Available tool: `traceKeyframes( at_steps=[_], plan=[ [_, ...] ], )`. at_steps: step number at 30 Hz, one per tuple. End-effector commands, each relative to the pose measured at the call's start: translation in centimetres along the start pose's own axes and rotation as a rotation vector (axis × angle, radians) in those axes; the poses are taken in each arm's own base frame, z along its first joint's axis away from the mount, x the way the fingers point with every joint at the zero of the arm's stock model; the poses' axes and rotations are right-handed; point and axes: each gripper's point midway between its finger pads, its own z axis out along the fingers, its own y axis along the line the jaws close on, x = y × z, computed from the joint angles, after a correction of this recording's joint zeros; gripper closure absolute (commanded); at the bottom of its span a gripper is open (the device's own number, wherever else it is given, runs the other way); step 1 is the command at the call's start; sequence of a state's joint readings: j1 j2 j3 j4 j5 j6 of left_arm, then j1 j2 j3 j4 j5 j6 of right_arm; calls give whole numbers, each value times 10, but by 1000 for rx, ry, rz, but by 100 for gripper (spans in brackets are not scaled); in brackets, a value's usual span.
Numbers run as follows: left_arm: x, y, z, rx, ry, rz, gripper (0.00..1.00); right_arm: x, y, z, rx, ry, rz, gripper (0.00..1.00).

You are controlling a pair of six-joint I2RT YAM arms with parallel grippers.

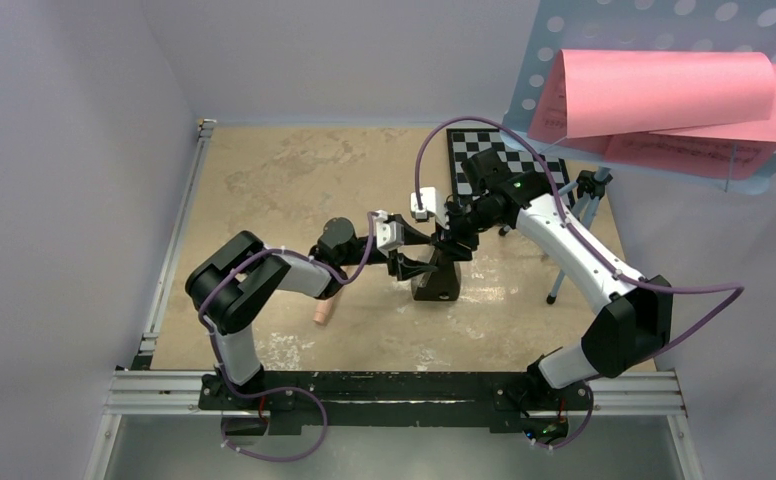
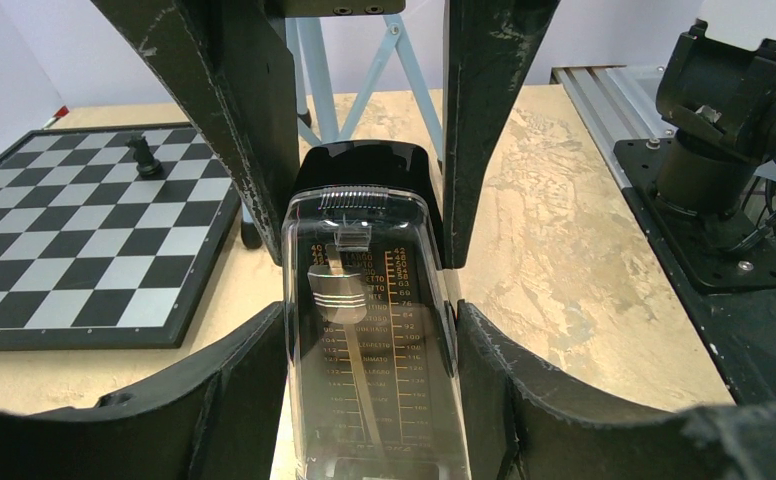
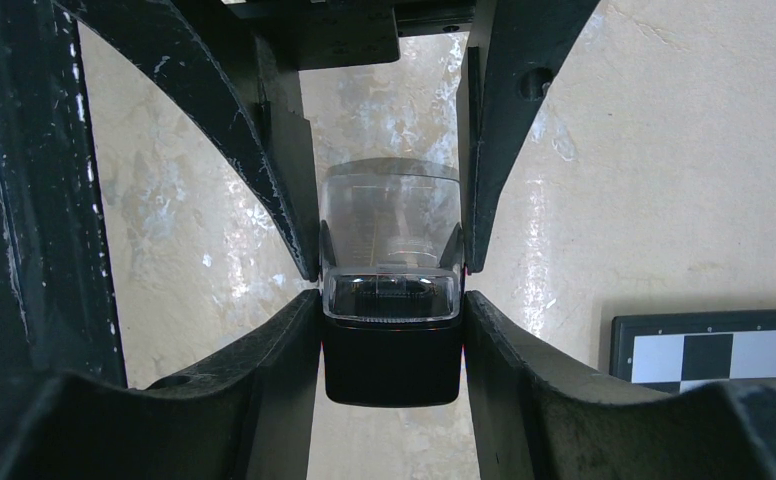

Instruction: Pack up the instrument practice props

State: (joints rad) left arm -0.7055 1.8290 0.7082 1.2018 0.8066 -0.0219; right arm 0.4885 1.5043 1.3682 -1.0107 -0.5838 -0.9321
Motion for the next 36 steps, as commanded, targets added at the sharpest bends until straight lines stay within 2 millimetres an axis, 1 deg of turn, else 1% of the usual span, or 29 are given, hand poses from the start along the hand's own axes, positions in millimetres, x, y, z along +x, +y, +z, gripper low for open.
traceKeyframes(
  at_steps=[1,2,4,7,8,10,13,14,15,16,18,19,20,25,28,30,33,36],
  plan=[
    [96,-30,-14,-16,264,-120,63,-3,52,44,-254,-44,59,100],
    [94,-30,-16,-23,258,-112,57,-2,52,43,-254,-42,63,100],
    [94,-30,-16,-29,265,-115,51,0,53,42,-252,-36,70,100],
    [100,-27,-17,-47,290,-124,48,1,55,40,-253,-27,81,100],
    [100,-24,-17,-62,293,-128,47,-1,54,39,-250,-25,91,98],
    [100,-19,-16,-89,296,-132,47,-4,56,35,-265,-12,127,90],
    [101,-15,-17,-108,298,-124,47,-11,57,29,-266,-12,169,71],
    [101,-14,-17,-113,299,-119,48,-13,57,26,-260,-15,179,63],
    [101,-14,-18,-115,301,-114,48,-14,57,25,-254,-17,187,57],
    [101,-13,-18,-118,302,-109,48,-15,56,24,-241,-17,196,41],
    [101,-12,-19,-123,302,-99,48,-18,54,21,-225,-15,221,19],
    [102,-12,-20,-125,304,-101,48,-20,54,18,-218,-14,236,6],
    [102,-12,-20,-127,303,-98,48,-22,53,17,-212,-14,251,2],
    [101,-12,-22,-139,298,-98,49,-38,50,3,-159,-43,340,1],
    [100,-10,-23,-158,293,-92,49,-43,39,-4,-58,-41,444,1],
    [100,-8,-25,-179,289,-90,49,-42,30,-11,30,-30,516,1],
    [101,-5,-27,-199,289,-84,49,-30,11,-25,223,24,656,1],
    [101,-4,-28,-212,289,-86,50,-25,3,-33,312,56,750,1]
  ],
)
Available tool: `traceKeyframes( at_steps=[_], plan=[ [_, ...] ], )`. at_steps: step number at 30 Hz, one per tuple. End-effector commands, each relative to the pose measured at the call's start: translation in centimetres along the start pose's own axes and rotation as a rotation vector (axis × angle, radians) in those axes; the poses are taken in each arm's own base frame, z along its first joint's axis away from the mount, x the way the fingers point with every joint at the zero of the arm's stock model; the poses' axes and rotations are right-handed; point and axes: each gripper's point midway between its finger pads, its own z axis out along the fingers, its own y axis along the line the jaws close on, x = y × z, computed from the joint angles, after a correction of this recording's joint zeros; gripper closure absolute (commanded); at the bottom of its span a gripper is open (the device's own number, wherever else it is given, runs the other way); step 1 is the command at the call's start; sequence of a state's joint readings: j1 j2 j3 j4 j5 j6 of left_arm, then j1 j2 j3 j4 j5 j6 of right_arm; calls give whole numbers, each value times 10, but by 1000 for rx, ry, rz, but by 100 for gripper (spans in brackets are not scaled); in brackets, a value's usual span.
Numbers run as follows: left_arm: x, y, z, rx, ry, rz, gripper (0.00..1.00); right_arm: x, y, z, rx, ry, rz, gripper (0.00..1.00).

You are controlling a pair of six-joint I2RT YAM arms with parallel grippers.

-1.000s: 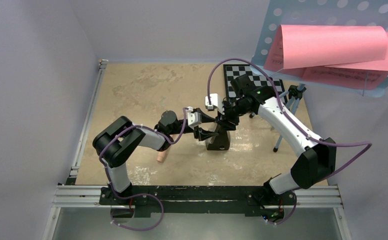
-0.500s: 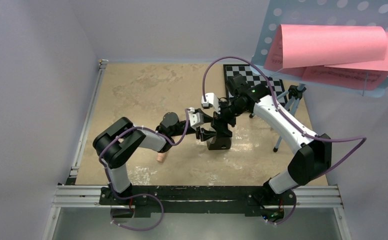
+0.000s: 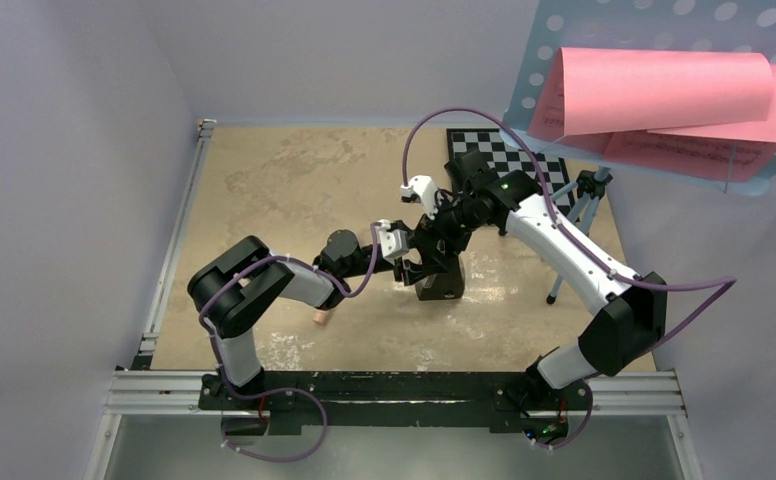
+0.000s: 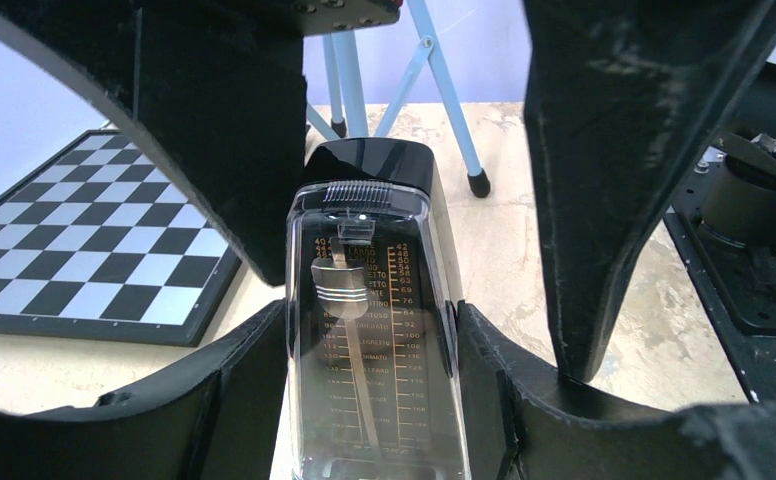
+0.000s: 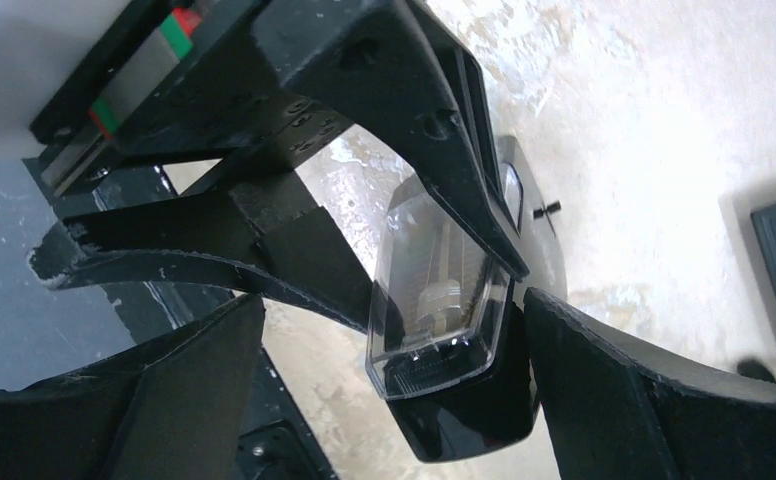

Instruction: Pack up the instrument practice props

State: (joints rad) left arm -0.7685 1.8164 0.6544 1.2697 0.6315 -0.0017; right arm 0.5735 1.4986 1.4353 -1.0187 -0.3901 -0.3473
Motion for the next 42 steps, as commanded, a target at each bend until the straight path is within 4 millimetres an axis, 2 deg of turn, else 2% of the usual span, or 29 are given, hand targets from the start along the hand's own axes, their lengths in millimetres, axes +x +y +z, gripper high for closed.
traceKeyframes(
  at_steps=[1,6,9,13,18,19,20,23,24,25,27,28,33,37,40,42],
  plan=[
    [102,-2,-36,-99,317,-100,50,-11,-11,-27,178,-35,302,1],
    [101,-1,-38,-110,313,-93,50,-2,-27,-26,291,11,426,1],
    [100,-1,-39,-115,310,-97,50,7,-28,-22,309,51,486,2],
    [101,-1,-40,-122,312,-100,50,11,-27,-16,313,65,576,8],
    [100,0,-39,-128,305,-104,50,-1,-43,-5,363,45,643,20],
    [100,0,-39,-129,305,-104,50,-3,-47,-4,375,42,648,28],
    [100,1,-39,-131,305,-104,50,-5,-48,-1,375,44,646,41],
    [100,2,-39,-139,308,-107,46,-2,-48,5,357,66,645,97],
    [101,3,-39,-145,309,-108,41,3,-47,6,359,82,648,100],
    [101,4,-39,-149,310,-107,32,7,-46,7,359,94,650,100],
    [99,5,-40,-158,307,-102,3,12,-44,7,358,106,656,100],
    [98,5,-41,-164,301,-102,1,13,-43,8,353,108,650,100],
    [73,1,-47,-167,232,-73,1,7,-43,8,321,80,574,100],
    [36,-9,-60,-133,227,-85,1,-3,-32,11,199,53,409,100],
    [17,-18,-74,-126,255,-99,1,-4,-22,13,93,48,240,100],
    [14,-19,-87,-152,309,-133,1,-3,-16,16,39,29,124,100]
  ],
)
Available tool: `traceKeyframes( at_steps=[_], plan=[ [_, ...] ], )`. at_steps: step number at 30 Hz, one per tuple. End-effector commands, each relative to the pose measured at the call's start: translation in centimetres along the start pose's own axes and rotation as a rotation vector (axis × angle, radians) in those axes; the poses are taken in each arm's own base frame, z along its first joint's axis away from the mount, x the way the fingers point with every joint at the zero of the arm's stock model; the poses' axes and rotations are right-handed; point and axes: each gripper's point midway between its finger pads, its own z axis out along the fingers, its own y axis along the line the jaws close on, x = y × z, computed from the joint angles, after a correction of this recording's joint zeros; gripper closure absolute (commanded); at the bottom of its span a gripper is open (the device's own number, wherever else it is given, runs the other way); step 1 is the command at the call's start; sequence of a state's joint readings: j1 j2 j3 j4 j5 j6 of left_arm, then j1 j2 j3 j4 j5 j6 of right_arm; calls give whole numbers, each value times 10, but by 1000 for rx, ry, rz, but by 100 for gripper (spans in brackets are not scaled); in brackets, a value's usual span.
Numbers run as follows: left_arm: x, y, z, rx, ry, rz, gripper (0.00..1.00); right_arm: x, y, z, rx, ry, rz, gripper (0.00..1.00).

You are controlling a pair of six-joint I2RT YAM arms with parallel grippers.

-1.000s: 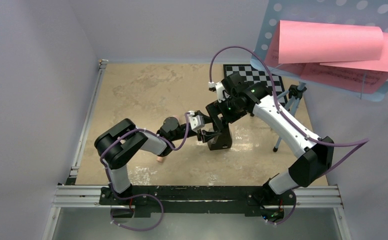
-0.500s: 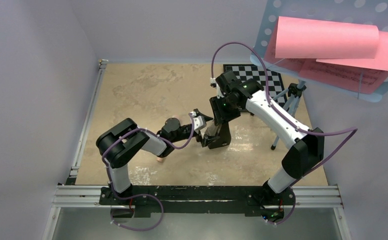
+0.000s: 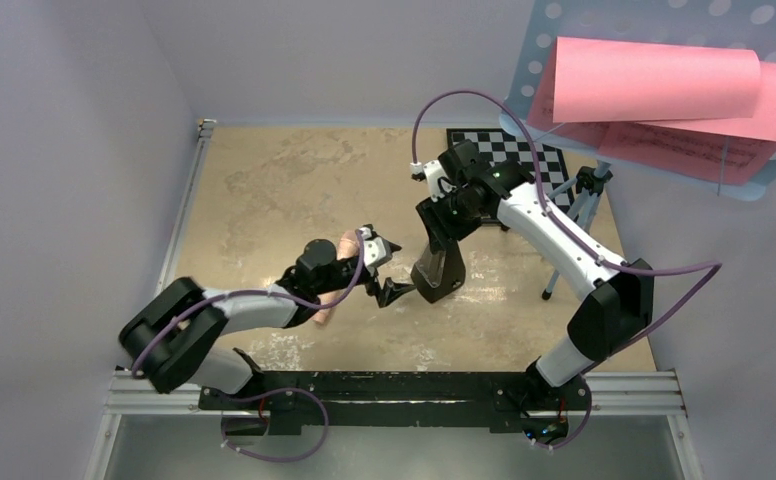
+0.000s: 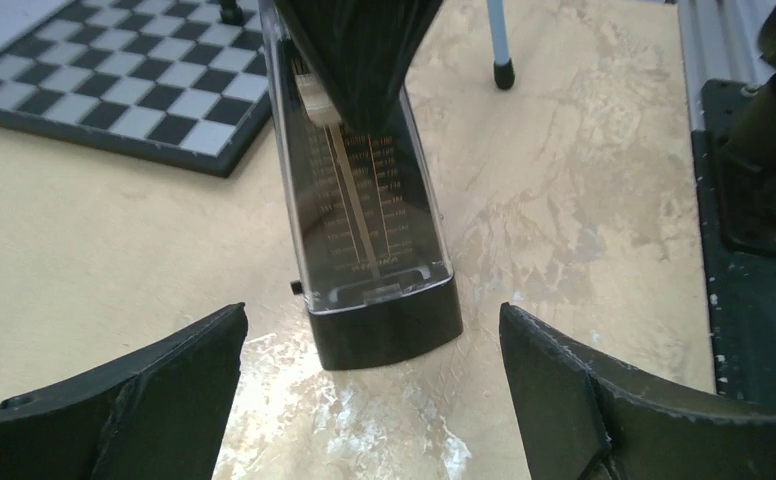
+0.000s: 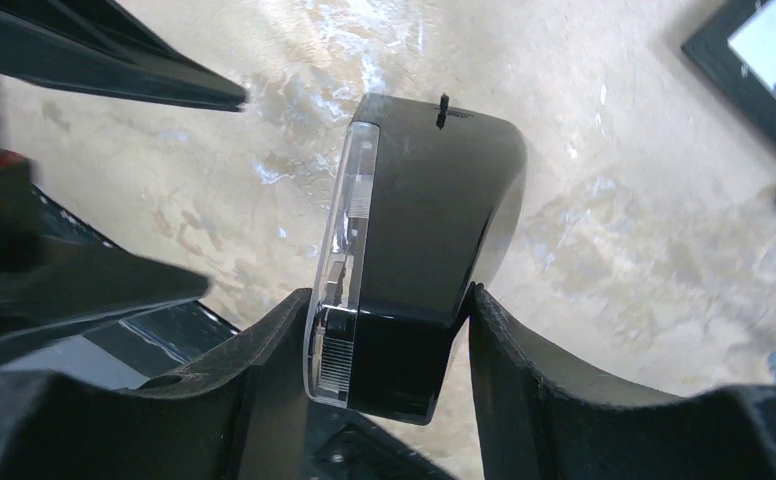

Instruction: Pack up the instrument practice props

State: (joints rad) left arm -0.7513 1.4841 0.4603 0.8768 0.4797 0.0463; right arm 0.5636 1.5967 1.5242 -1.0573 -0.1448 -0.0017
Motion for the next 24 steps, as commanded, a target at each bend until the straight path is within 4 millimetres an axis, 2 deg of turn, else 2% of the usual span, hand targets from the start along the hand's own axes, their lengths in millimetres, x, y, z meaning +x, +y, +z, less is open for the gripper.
traceKeyframes(
  at_steps=[1,3,7,11,14,19,21,24],
  plan=[
    [-7,-2,-27,-18,83,-40,1,2,26,6,-212,-67,-273,100],
    [-7,6,-39,-57,130,-55,1,5,31,4,-255,-111,-369,100],
    [-26,20,-60,-111,135,-11,1,10,46,-2,-333,-219,-536,100],
    [-39,18,-78,-79,152,21,1,21,73,-18,-483,-326,-748,100],
    [-40,15,-90,-35,185,93,1,35,88,-30,-583,-397,-903,100],
    [-40,16,-106,8,283,219,2,35,98,-41,-663,-521,-929,100],
    [-40,13,-112,33,320,247,5,40,100,-39,-660,-571,-957,100],
    [-33,-3,-118,116,365,299,7,51,94,-23,-612,-623,-1057,100]
  ],
)
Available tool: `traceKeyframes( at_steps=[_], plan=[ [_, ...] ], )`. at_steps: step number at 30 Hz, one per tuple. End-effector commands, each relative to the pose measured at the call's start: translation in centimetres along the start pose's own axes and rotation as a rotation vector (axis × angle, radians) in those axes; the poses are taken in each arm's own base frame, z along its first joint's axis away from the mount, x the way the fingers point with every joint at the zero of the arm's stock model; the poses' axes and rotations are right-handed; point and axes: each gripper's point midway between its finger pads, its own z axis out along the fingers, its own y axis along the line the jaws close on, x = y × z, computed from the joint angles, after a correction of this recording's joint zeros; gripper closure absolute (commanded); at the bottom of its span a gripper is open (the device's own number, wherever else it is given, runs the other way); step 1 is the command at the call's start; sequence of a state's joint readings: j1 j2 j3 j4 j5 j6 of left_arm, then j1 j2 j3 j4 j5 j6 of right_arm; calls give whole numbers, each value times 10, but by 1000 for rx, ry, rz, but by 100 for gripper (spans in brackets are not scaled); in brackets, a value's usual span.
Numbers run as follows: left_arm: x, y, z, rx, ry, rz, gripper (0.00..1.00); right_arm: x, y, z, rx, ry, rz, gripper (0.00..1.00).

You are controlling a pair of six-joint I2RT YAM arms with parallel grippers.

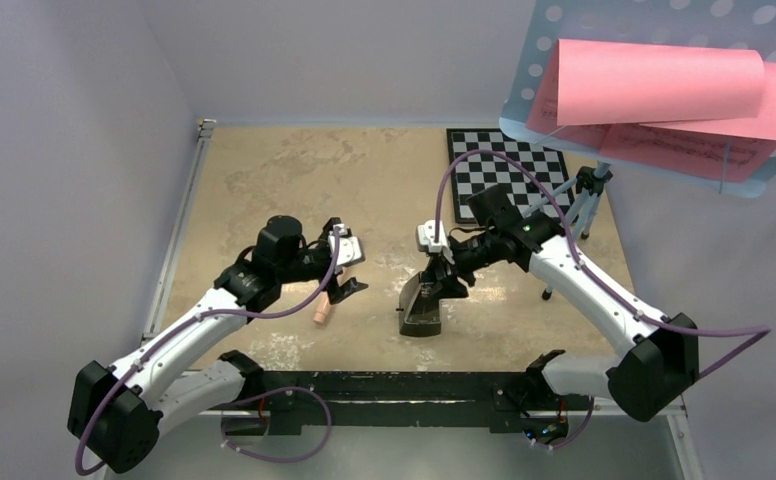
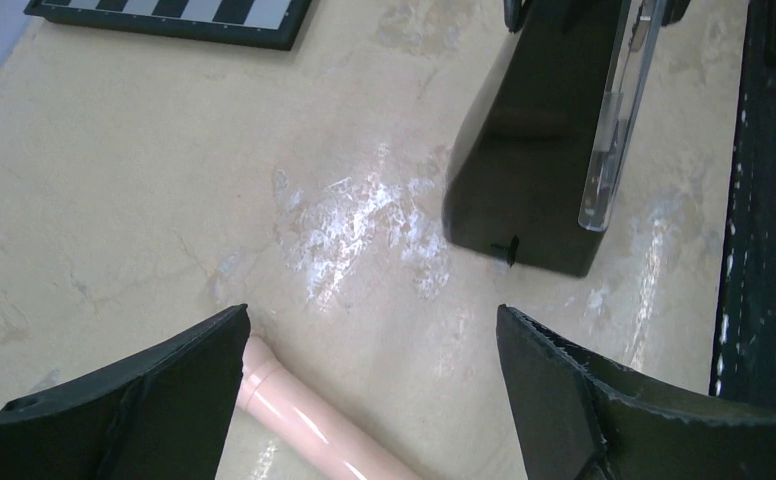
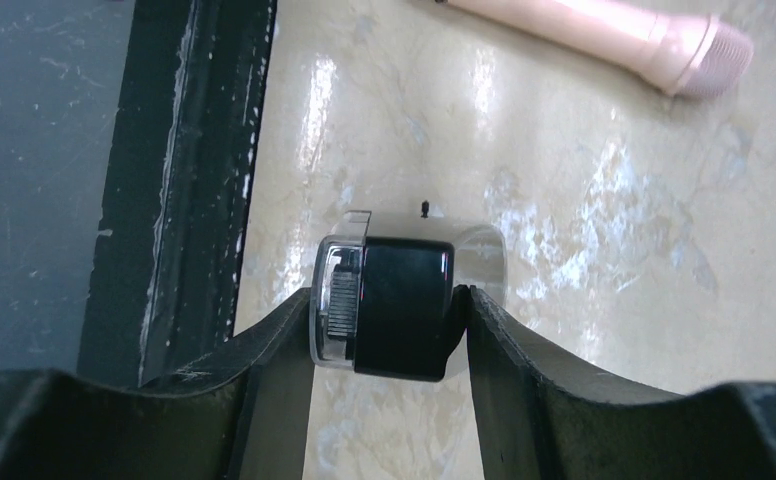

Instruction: Pack up the instrument practice props

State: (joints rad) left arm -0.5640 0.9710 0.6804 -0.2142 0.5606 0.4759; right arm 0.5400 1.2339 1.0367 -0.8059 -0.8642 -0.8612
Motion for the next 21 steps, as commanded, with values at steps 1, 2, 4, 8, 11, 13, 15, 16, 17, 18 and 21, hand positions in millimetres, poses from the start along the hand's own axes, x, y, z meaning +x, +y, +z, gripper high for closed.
traceKeyframes(
  at_steps=[1,2,4,8,11,13,15,16,17,18,21],
  plan=[
    [6,-27,-11,149,66,135,7,-7,3,1,17,-116,-256,100],
    [8,-32,-9,178,70,136,9,1,5,2,16,-104,-260,100],
    [7,-34,-3,202,59,117,12,11,10,1,18,-84,-266,100],
    [7,-41,9,265,34,62,20,21,7,1,56,-47,-225,100],
    [11,-46,21,313,41,-20,22,17,-9,-1,103,-10,-163,100],
    [11,-49,28,334,23,-73,22,12,-18,-4,114,14,-120,100],
    [13,-51,37,357,-6,-98,23,12,-23,-5,109,47,-88,100],
    [16,-52,43,363,-14,-111,24,12,-26,-6,109,61,-82,100],
    [19,-50,49,356,-19,-127,26,13,-27,-7,108,75,-77,100],
    [24,-49,54,351,-16,-148,28,13,-27,-8,105,84,-76,100],
    [34,-45,69,351,11,-188,41,16,-29,-9,100,114,-72,100]
  ],
)
